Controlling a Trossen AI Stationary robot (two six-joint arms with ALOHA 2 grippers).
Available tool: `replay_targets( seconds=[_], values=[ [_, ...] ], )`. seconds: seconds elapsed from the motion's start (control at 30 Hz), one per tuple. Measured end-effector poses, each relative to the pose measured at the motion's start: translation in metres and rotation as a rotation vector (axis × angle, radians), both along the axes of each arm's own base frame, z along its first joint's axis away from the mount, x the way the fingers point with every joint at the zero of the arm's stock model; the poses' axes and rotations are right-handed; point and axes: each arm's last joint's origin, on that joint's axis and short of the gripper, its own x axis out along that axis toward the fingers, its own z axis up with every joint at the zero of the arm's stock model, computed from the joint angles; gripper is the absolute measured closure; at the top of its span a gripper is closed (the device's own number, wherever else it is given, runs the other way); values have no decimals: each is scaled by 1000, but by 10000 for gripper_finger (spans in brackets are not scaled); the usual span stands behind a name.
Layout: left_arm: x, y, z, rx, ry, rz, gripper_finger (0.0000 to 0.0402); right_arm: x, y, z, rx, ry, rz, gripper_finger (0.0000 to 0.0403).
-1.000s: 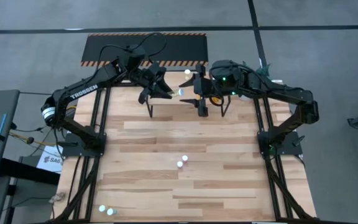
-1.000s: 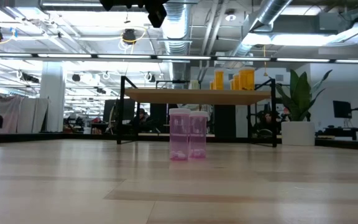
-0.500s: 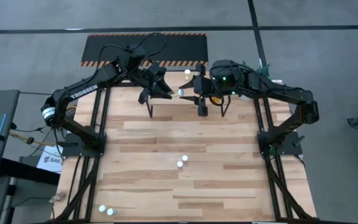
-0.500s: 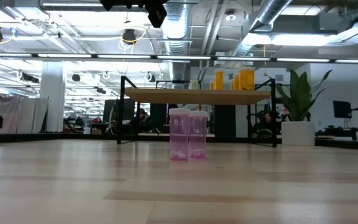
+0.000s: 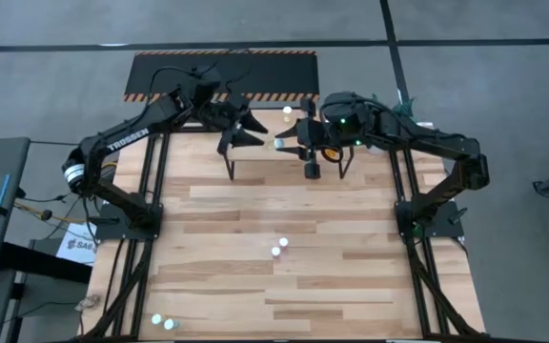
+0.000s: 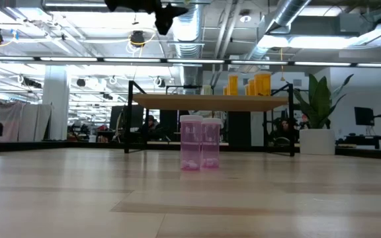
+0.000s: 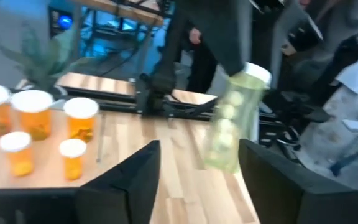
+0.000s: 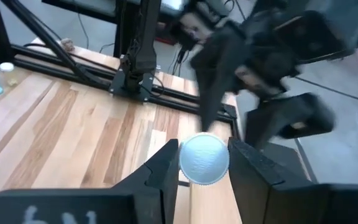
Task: Pick and place medicine bottles onto shelf by color
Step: Put the top small yellow pill bottle on the shelf aligned with the other small yellow pill bottle
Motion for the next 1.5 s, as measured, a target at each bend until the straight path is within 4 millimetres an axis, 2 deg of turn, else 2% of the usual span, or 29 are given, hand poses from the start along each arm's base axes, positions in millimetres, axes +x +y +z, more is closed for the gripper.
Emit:
replay_targets(
  seconds=[0.13,0.3,0.5,0.77,1.0,1.2,1.33,1.5],
  values=[
    [-12,13,1,-6,14,58,170,-3,-6,-4,15,41,-19,263],
    [-37,27,4,-1,61,195,167,-1,-25,-16,69,112,-60,271],
    [-58,28,5,54,144,316,171,8,-53,-38,172,201,-136,267],
    [-56,23,2,42,177,303,171,21,-93,-60,262,357,-226,266],
    [-51,18,2,44,178,283,171,32,-125,-72,290,461,-275,265],
    [-50,17,2,39,179,279,171,34,-151,-86,325,540,-323,269],
    [-50,16,1,33,184,276,171,37,-161,-96,330,563,-333,266],
    [-50,15,1,31,193,275,171,35,-168,-98,324,566,-334,267]
  ],
)
